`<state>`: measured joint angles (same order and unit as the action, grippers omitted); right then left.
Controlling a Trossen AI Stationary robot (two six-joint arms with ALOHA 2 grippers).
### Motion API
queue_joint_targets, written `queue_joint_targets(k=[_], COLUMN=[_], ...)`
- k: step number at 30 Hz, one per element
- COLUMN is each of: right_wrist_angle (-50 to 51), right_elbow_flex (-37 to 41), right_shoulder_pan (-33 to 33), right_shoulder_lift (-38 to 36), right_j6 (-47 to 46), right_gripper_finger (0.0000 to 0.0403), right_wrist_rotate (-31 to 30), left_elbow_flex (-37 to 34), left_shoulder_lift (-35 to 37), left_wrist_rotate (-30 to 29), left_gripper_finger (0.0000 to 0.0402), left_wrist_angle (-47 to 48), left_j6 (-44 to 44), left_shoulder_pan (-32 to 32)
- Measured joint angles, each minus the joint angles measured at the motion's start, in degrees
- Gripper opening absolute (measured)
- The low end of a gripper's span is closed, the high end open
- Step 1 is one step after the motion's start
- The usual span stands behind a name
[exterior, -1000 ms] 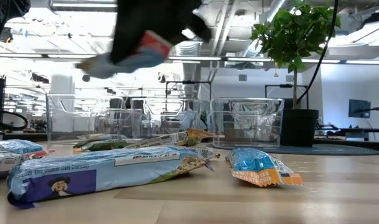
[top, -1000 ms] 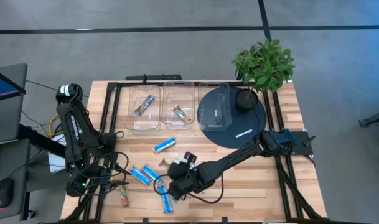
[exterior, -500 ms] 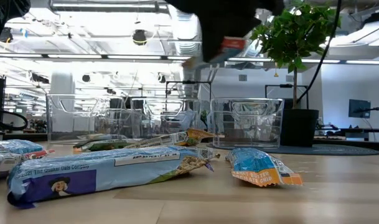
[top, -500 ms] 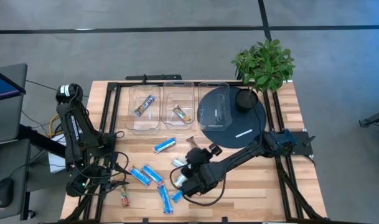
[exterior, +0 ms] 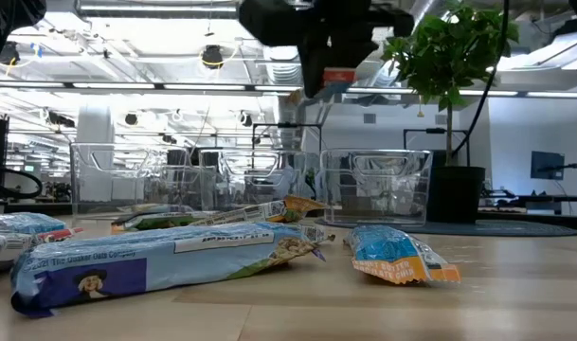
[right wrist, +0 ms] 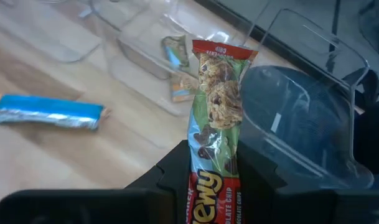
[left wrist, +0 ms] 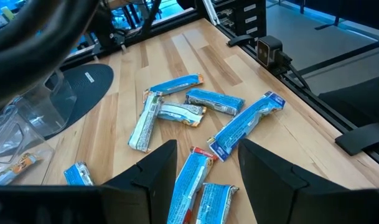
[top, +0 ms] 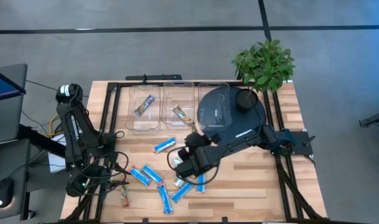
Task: Pick and place Granola Bars by type
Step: Put the red granola bar into the right transparent bin
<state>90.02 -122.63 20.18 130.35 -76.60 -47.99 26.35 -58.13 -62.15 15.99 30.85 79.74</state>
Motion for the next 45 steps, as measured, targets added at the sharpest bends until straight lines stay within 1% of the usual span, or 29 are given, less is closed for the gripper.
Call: queue_joint_targets(k=[8,16,21,24,29,35,39,45], right_wrist_angle=[0.0,0.0,0.0,0.0,0.0,-1.9,-5.5,-15.2], right_elbow_flex=[0.0,0.2,2.3,4.9,11.2,17.9,21.3,25.5], right_shoulder_pan=[-4.0,-4.6,-4.5,-4.5,-4.5,-5.0,-5.9,-9.1], right_shoulder_lift=[0.0,-1.0,-3.1,-4.7,-8.0,-11.2,-12.6,-15.2], right_j6=[0.4,1.4,0.8,-0.3,-5.8,-8.9,-8.5,-1.8], right_gripper_finger=[0.0093,0.0093,0.0093,0.0093,0.0093,0.0093,0.0093,0.0093], right_wrist_rotate=[2.0,2.1,1.6,1.6,1.6,3.2,3.6,6.1], left_elbow_flex=[0.0,0.0,0.0,0.0,0.0,0.0,0.0,0.0], left_shoulder_lift=[0.0,0.0,0.0,0.0,0.0,0.0,0.0,0.0], left_wrist_rotate=[0.3,0.3,0.3,0.3,0.3,-0.1,-0.2,-0.5], left_gripper_finger=[0.0167,0.0167,0.0167,0.0167,0.0167,0.0167,0.0167,0.0167], left_wrist_angle=[0.0,0.0,0.0,0.0,0.0,0.0,0.0,0.4], left_j6=[0.0,0.0,0.1,0.2,0.2,0.1,0.0,0.0], left_shoulder_pan=[0.0,0.0,0.0,0.0,0.0,0.0,0.0,0.0])
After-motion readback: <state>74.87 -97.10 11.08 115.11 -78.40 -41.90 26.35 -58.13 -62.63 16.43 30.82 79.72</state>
